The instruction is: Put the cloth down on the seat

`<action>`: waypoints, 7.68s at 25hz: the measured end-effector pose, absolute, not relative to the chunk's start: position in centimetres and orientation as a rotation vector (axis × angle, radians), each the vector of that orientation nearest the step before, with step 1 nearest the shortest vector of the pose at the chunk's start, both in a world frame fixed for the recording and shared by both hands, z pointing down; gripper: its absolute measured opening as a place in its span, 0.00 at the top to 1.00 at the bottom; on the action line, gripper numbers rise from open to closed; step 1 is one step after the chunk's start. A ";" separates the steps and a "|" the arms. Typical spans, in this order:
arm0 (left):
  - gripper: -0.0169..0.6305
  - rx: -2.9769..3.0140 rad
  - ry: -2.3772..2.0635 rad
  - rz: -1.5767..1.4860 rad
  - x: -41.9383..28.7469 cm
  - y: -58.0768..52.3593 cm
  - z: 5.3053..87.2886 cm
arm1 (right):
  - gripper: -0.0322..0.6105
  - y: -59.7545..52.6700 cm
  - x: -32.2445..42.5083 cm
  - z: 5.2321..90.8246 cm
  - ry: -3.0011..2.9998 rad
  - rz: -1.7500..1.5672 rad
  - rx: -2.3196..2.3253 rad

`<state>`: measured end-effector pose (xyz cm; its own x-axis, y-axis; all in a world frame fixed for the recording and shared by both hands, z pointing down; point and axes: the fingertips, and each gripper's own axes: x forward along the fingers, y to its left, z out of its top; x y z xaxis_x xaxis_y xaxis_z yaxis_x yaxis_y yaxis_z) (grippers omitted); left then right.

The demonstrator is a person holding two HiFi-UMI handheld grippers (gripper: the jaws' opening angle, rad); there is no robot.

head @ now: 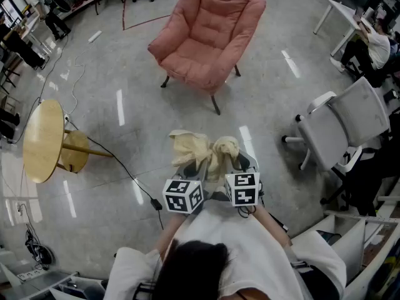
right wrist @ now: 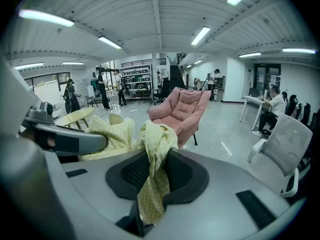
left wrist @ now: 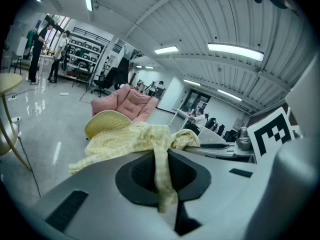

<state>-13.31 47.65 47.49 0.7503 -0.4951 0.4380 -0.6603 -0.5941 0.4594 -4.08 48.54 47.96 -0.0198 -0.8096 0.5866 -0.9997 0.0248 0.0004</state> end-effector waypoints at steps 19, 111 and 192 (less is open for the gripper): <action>0.90 2.375 -0.795 0.368 -15.3 42.3 47.7 | 0.80 44.1 -6.0 47.8 -1.884 0.686 1.959; 0.90 2.298 -0.957 0.374 1.5 10.5 50.0 | 0.80 11.9 10.6 48.7 -2.034 0.608 1.775; 0.90 2.266 -0.699 0.600 5.9 -30.0 58.9 | 0.80 -26.8 14.6 57.7 -1.773 0.904 1.862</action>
